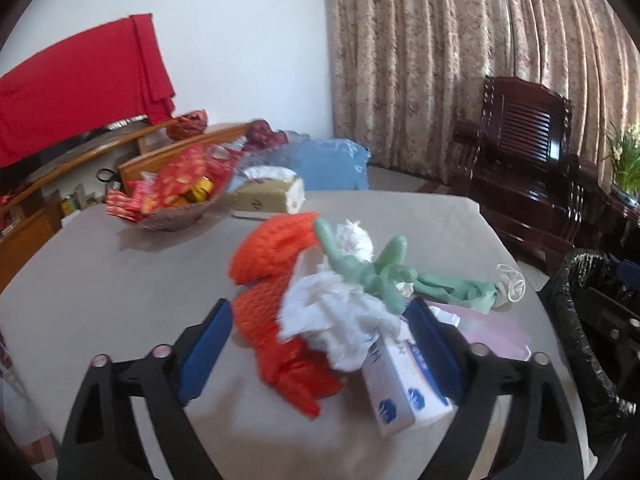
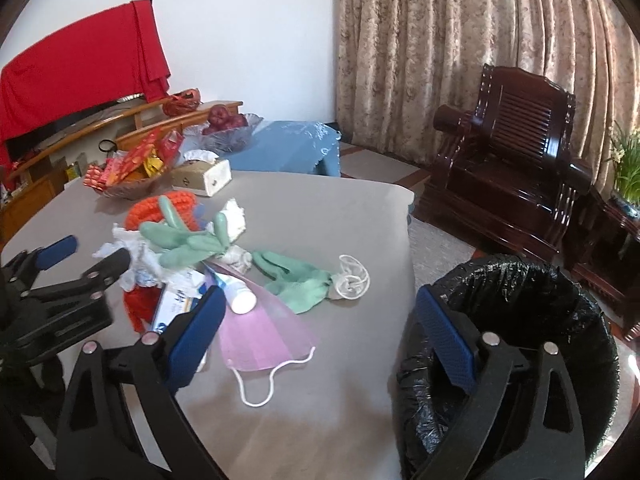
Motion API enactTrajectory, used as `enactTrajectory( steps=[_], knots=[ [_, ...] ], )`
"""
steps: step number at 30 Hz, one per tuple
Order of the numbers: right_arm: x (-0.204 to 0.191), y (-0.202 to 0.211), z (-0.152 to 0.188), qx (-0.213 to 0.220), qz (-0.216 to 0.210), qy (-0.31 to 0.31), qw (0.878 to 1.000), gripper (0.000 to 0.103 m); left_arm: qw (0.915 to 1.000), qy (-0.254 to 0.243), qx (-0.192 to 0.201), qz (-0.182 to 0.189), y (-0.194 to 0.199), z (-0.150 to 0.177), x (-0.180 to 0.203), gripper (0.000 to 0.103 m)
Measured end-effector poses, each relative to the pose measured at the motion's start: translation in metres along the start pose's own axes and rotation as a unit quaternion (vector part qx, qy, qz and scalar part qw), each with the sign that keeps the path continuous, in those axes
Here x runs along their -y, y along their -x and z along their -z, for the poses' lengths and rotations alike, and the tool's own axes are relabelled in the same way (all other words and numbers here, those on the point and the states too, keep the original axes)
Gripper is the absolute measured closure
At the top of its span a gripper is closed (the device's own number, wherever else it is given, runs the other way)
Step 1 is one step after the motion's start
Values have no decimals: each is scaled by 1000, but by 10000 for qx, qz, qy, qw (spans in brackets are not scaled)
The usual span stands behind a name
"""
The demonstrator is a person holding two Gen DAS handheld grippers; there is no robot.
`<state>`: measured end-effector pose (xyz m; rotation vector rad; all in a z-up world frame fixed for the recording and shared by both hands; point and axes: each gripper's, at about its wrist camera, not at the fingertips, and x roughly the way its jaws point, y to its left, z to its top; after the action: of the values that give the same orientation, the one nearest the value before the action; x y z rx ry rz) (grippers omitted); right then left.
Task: Collect trash
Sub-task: 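Grasp the white alcohol-pad box with the right gripper and lift it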
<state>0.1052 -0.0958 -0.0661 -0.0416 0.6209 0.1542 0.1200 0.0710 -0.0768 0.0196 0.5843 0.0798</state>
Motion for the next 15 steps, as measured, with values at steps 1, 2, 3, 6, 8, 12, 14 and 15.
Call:
enactTrajectory(
  steps=[1,2,3,6,8,12,14,15],
  knots=[
    [1,-2,0,-16,4,-4,10000,12,10000,0,-79,56,-7,0,2,28],
    [2,-4,0,-29,10,-1,10000,14,9998,9,-176,137,-14,0,4,42],
    [2,-6,0,-58,19,14,10000,17,9994,42,-259,224,-20,0,3,57],
    [2,-10,-1,-105,-10,34,9999,22,9983,196,-327,448,-20,1,0,85],
    [0,-12,-1,-108,-55,30,9999,23,9985,147,-266,448,-13,4,-3,92],
    [-7,-16,2,-133,-220,4,9997,24,9981,356,-227,438,7,5,-21,94],
    [-15,-17,5,-146,-357,31,9993,24,9982,427,-168,382,21,7,-30,94],
    [-22,-18,7,-155,-437,68,9989,24,9982,446,-146,360,29,10,-36,94]
  ],
)
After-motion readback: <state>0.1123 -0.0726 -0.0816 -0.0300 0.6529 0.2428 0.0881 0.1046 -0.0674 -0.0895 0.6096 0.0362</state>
